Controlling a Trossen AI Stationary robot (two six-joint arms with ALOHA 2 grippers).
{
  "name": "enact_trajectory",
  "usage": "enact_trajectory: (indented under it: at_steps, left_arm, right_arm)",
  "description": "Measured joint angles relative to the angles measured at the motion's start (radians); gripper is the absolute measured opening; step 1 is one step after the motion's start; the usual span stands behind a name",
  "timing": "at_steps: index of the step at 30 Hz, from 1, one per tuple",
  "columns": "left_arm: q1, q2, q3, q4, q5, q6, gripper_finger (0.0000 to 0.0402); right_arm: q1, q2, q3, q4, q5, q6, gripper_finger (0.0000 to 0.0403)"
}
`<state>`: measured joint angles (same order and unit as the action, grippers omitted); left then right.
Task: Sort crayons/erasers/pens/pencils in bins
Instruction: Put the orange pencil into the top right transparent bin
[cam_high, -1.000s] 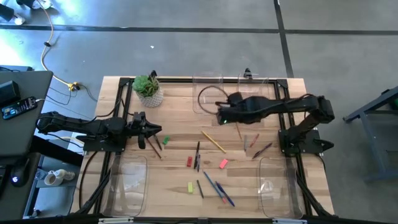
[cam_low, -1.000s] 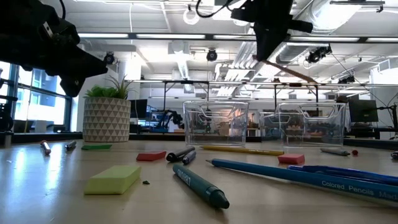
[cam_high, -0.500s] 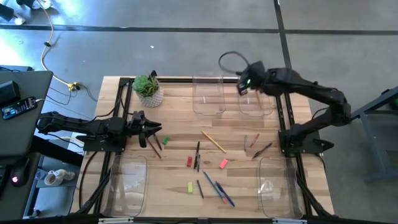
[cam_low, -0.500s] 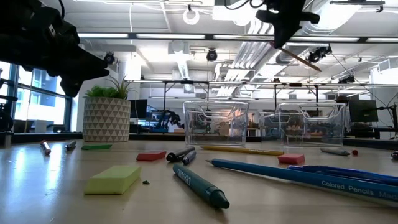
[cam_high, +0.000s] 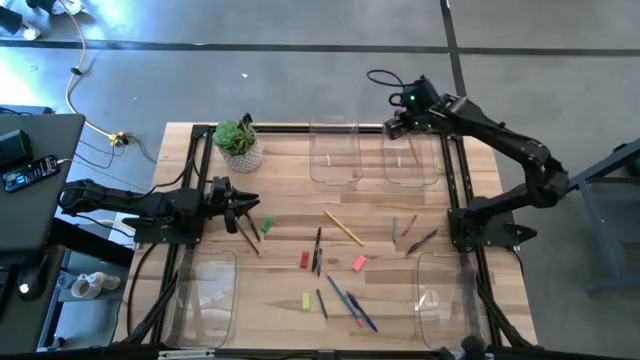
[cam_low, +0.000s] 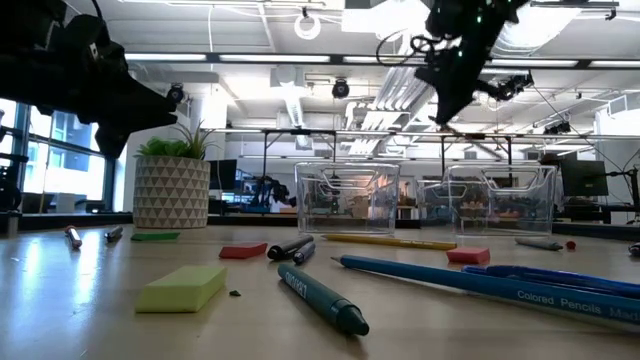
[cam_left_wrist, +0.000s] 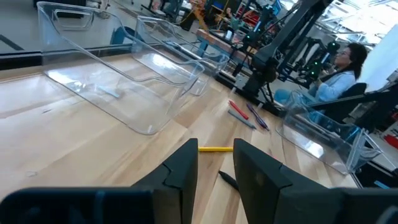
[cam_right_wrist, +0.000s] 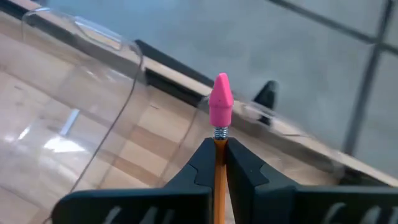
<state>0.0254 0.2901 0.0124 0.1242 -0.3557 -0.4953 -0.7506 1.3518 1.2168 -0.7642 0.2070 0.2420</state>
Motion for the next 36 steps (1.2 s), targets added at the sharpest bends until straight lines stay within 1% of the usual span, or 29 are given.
enact_trajectory:
  at_steps: [3, 9, 14, 20, 23, 27, 31, 36]
  left_arm:
    - [0.000, 0.000, 0.000, 0.000, 0.000, -0.003, 0.0090]
    - [0.000, 0.000, 0.000, 0.000, 0.000, -0.005, 0.0090]
    - [0.000, 0.000, 0.000, 0.000, 0.000, -0.050, 0.0090]
    - [0.000, 0.000, 0.007, 0.013, -0.014, -0.070, 0.0090]
    - [0.000, 0.000, 0.034, 0.013, -0.044, -0.075, 0.0090]
    - [0.000, 0.004, 0.080, 0.006, -0.068, -0.037, 0.0090]
    - [0.000, 0.020, 0.149, -0.077, -0.075, -0.029, 0.0090]
    - [0.000, 0.059, 0.272, -0.298, -0.076, -0.029, 0.0090]
  right_arm:
    - [-0.022, 0.000, -0.089, 0.084, -0.052, 0.004, 0.0004]
    - [-0.043, 0.000, -0.236, 0.176, -0.081, 0.010, 0.0004]
    - [-0.055, 0.000, -0.331, 0.278, -0.093, 0.011, 0.0004]
    - [-0.056, 0.000, -0.396, 0.331, -0.095, 0.011, 0.0004]
    - [-0.056, 0.000, -0.412, 0.329, -0.095, 0.011, 0.0004]
    - [-0.056, 0.000, -0.431, 0.333, -0.095, 0.010, 0.0004]
    - [-0.056, 0.001, -0.452, 0.335, -0.095, 0.016, 0.0004]
    - [-0.056, 0.001, -0.462, 0.328, -0.095, 0.019, 0.0004]
